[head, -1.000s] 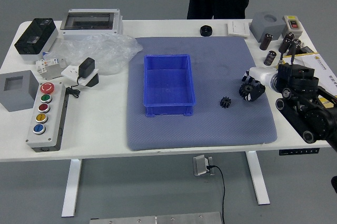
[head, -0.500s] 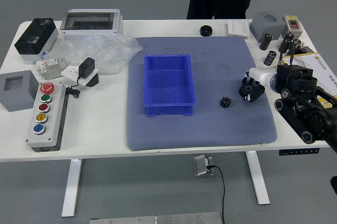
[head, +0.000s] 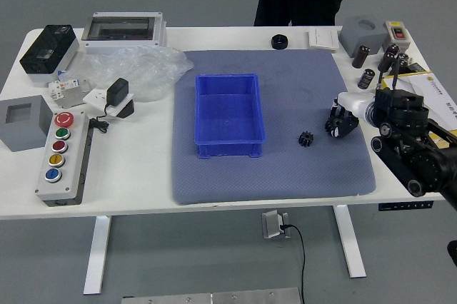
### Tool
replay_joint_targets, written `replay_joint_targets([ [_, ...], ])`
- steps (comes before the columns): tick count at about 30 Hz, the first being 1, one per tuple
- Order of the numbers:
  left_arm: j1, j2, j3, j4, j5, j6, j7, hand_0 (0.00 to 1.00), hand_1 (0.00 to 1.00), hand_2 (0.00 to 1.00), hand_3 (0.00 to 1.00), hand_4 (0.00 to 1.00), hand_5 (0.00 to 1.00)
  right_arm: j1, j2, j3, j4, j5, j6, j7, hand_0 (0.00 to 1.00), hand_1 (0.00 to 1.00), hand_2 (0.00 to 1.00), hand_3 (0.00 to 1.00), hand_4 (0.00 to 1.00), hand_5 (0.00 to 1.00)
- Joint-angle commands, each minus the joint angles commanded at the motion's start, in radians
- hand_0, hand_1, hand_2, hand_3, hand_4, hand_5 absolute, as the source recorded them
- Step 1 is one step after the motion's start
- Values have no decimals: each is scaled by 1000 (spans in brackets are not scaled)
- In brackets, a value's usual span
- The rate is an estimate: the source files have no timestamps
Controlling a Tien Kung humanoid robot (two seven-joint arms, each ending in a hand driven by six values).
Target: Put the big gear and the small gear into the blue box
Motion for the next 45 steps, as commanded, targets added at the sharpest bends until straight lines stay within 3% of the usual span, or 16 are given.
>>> replay_joint_targets([
  [2, 0, 0, 0, 0, 0, 0, 0, 812, 808, 784, 734, 482, 152, -1, 1, 0, -1, -2, -8, -1, 711, 548, 521, 587, 607, 215],
  [16, 0, 1, 0, 0, 2, 0, 1, 811, 808, 783, 733, 482, 152, -5, -11, 54, 48, -27, -29, -15, 685, 511, 487, 567, 603, 236],
  [32, 2, 5, -4, 0, 1, 1, 1, 812, 808, 783, 733, 481, 153, 8, -28, 90, 233, -40, -9, -36, 679, 507, 480, 564, 565, 208],
  [39, 2, 4, -3, 0, 2, 1, 1, 811, 808, 783, 732, 481, 153, 38, 6, 69, 345, -45, 3, -40, 679, 507, 480, 567, 554, 209],
  [45, 4, 4, 2, 0, 3, 0, 2, 811, 809, 783, 733, 481, 152, 79, 76, 41, 353, -42, 3, -37, 680, 505, 482, 569, 553, 207],
])
